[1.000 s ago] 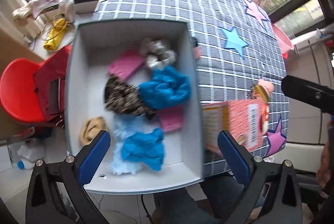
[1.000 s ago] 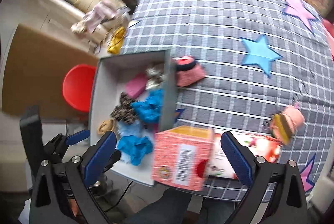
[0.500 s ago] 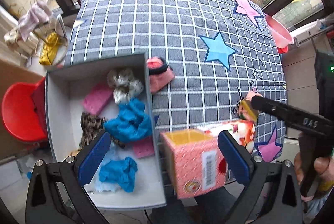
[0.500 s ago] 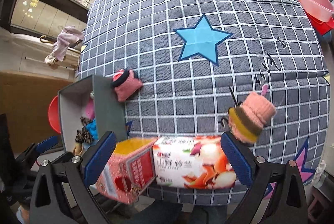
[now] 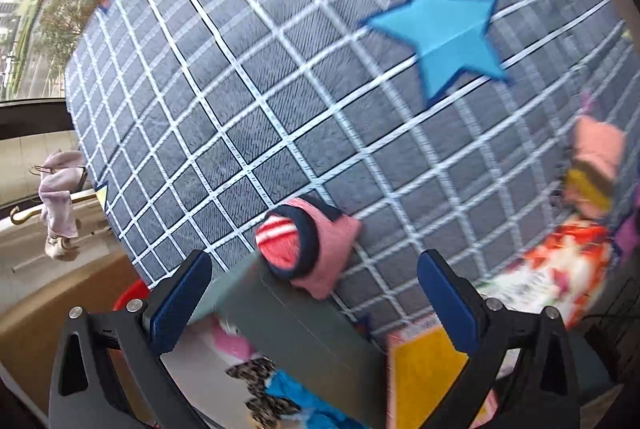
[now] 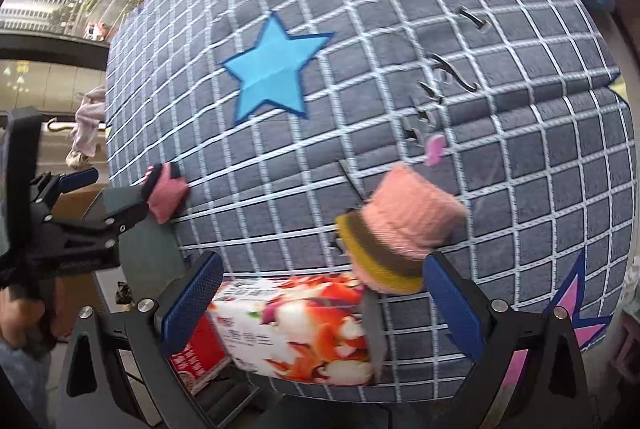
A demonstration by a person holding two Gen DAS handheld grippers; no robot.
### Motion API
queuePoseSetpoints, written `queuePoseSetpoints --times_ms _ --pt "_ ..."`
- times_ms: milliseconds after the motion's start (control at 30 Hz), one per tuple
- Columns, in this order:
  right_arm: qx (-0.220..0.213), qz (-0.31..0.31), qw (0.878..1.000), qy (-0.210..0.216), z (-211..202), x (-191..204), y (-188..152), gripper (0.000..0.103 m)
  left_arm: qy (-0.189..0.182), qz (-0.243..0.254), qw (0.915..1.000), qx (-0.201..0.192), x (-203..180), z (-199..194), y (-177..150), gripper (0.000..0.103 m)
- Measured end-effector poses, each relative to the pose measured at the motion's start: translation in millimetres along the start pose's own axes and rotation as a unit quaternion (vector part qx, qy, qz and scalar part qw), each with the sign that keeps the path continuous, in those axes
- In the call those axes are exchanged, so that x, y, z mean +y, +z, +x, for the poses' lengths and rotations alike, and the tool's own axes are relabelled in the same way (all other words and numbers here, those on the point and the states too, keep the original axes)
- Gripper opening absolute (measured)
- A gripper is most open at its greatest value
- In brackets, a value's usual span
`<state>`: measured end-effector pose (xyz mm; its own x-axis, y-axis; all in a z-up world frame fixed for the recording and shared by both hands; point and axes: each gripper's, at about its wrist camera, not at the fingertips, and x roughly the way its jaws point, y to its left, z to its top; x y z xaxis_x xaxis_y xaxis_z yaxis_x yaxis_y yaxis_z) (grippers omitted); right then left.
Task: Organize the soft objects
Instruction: 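Reach the left tool to the pink sock while the right tool reaches the pink knit hat, then grasp the pink sock with the left tool while the right tool grasps the pink knit hat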
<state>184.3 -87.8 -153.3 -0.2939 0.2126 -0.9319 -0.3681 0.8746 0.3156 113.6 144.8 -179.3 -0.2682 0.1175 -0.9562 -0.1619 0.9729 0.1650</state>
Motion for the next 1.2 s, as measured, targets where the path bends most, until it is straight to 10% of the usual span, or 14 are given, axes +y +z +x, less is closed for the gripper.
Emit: queuePoseSetpoints --times_ms 733,933,1200 --pt "0.041 0.022 0.999 -0.013 62 -30 12 0.100 0.051 0.075 0.9865 0.137 -24 76 15 0.099" --pt "0.042 0.011 0.999 -0.025 66 -34 4 0.042 0.038 0.067 0.9907 0.112 -38 58 23 0.052" --pt "0.007 0.016 0.999 -0.032 38 -58 5 0.037 -0.021 0.022 0.9995 -0.006 -62 -5 24 0.042"
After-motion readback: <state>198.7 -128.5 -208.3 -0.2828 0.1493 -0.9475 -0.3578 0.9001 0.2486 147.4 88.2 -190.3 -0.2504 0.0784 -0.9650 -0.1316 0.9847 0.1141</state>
